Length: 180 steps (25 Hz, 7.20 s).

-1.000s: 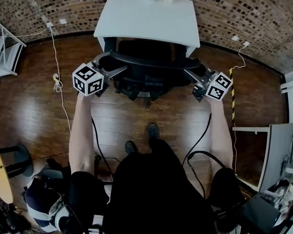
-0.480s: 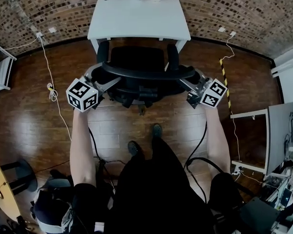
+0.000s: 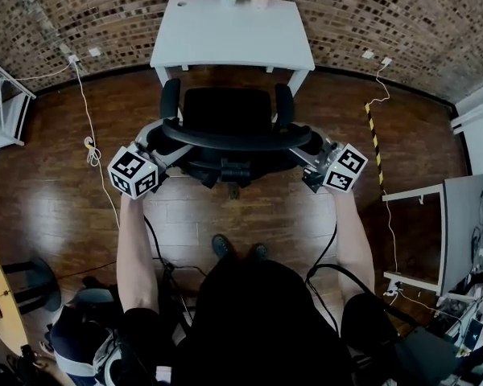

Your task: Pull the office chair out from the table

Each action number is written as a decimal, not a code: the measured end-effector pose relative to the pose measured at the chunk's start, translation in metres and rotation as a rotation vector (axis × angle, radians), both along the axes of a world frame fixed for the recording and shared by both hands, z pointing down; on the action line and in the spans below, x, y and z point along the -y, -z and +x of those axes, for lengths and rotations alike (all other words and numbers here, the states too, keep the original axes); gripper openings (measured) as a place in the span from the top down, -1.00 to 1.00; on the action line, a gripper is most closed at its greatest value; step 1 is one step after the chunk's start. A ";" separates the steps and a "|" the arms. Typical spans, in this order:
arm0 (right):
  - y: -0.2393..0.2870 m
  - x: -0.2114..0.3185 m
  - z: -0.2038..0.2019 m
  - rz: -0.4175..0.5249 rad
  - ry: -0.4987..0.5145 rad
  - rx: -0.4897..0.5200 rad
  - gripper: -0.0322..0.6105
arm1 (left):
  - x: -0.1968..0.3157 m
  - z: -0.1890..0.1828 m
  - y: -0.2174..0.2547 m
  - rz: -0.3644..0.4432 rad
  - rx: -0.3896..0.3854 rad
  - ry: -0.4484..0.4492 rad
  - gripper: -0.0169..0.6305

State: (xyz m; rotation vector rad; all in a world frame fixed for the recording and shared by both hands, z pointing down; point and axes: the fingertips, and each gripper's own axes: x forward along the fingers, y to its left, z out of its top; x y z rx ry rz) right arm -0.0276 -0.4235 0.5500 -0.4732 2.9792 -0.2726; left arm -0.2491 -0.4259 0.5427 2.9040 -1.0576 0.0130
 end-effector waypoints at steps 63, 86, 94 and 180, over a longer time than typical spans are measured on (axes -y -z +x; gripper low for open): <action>-0.043 -0.346 0.055 0.153 -0.022 -0.017 0.25 | -0.345 0.048 -0.041 0.165 -0.077 0.089 -0.38; -0.003 -0.397 0.123 0.187 0.024 -0.014 0.25 | -0.389 0.116 -0.013 0.143 -0.037 0.198 -0.46; -0.022 -0.456 0.111 0.198 -0.071 -0.012 0.21 | -0.448 0.102 -0.021 0.150 -0.061 0.112 -0.44; 0.133 -0.606 0.206 0.298 -0.052 0.149 0.89 | -0.651 0.276 0.168 0.524 -0.305 0.120 0.26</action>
